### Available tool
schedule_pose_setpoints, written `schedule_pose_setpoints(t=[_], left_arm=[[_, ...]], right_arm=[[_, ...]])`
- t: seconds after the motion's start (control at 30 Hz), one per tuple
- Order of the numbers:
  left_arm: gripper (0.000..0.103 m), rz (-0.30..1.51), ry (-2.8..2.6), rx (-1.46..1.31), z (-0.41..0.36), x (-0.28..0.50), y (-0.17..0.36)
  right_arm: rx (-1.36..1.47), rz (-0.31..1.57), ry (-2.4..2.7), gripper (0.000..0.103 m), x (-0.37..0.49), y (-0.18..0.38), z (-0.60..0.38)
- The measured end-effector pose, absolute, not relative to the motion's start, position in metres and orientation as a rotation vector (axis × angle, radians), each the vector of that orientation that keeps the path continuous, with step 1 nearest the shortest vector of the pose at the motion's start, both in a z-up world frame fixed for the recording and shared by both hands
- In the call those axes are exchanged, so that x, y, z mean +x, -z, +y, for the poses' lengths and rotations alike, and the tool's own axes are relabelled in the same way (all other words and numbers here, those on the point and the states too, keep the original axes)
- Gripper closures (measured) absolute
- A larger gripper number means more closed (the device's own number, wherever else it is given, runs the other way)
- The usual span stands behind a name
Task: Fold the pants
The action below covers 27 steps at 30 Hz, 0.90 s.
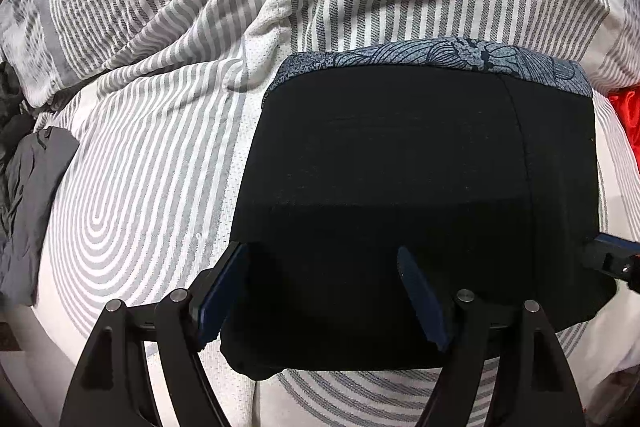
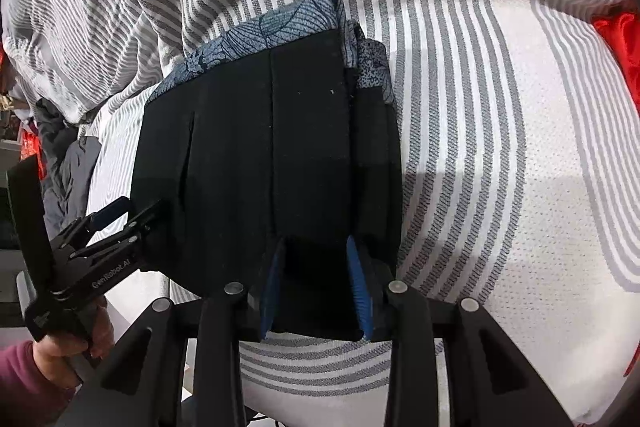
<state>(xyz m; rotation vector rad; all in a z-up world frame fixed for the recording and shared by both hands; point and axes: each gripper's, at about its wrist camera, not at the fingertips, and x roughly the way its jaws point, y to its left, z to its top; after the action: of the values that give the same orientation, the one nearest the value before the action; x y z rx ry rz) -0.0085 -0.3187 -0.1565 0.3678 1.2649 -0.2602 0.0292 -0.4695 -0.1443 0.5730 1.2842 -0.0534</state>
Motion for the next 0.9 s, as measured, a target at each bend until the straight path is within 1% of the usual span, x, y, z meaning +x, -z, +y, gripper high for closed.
schedule_pose_setpoints(t=[0.07, 0.1, 0.23, 0.27, 0.3, 0.33, 0.37, 0.43, 0.5, 0.6, 0.7, 0.9], left_arm=[[0.024, 1.269, 0.261, 0.363, -0.318, -0.008, 0.157], [0.024, 1.27, 0.26, 0.361, -0.318, -0.008, 0.156], [0.024, 1.271, 0.263, 0.357, -0.317, -0.007, 0.156], [0.024, 1.271, 0.263, 0.356, -0.317, -0.007, 0.156], [0.024, 1.272, 0.263, 0.357, -0.317, -0.007, 0.156], [0.024, 1.272, 0.263, 0.356, -0.316, -0.007, 0.156], [0.024, 1.272, 0.262, 0.354, -0.317, -0.007, 0.156], [0.024, 1.274, 0.263, 0.352, -0.316, -0.007, 0.156], [0.024, 1.274, 0.263, 0.351, -0.317, -0.006, 0.156], [0.024, 1.274, 0.262, 0.347, -0.317, -0.006, 0.156], [0.024, 1.276, 0.261, 0.338, -0.316, -0.005, 0.156], [0.024, 1.279, 0.261, 0.34, -0.318, -0.004, 0.156]], right_arm=[[0.563, 1.265, 0.073, 0.045, 0.031, 0.136, -0.473], [0.58, 1.235, 0.076, 0.03, 0.034, 0.13, -0.477], [0.623, 1.168, 0.081, 0.029, 0.049, 0.115, -0.491], [0.644, 1.16, 0.085, 0.03, 0.057, 0.114, -0.496], [0.658, 1.157, 0.086, 0.039, 0.062, 0.113, -0.499], [0.673, 1.156, 0.085, 0.054, 0.068, 0.113, -0.502], [0.686, 1.157, 0.09, 0.061, 0.074, 0.114, -0.504], [0.703, 1.154, 0.107, 0.079, 0.086, 0.115, -0.507], [0.709, 1.146, 0.111, 0.082, 0.097, 0.115, -0.508], [0.663, 1.159, 0.109, 0.082, 0.11, 0.118, -0.501], [0.626, 1.204, 0.123, 0.082, 0.116, 0.132, -0.498], [0.554, 1.211, 0.108, 0.082, 0.118, 0.138, -0.491]])
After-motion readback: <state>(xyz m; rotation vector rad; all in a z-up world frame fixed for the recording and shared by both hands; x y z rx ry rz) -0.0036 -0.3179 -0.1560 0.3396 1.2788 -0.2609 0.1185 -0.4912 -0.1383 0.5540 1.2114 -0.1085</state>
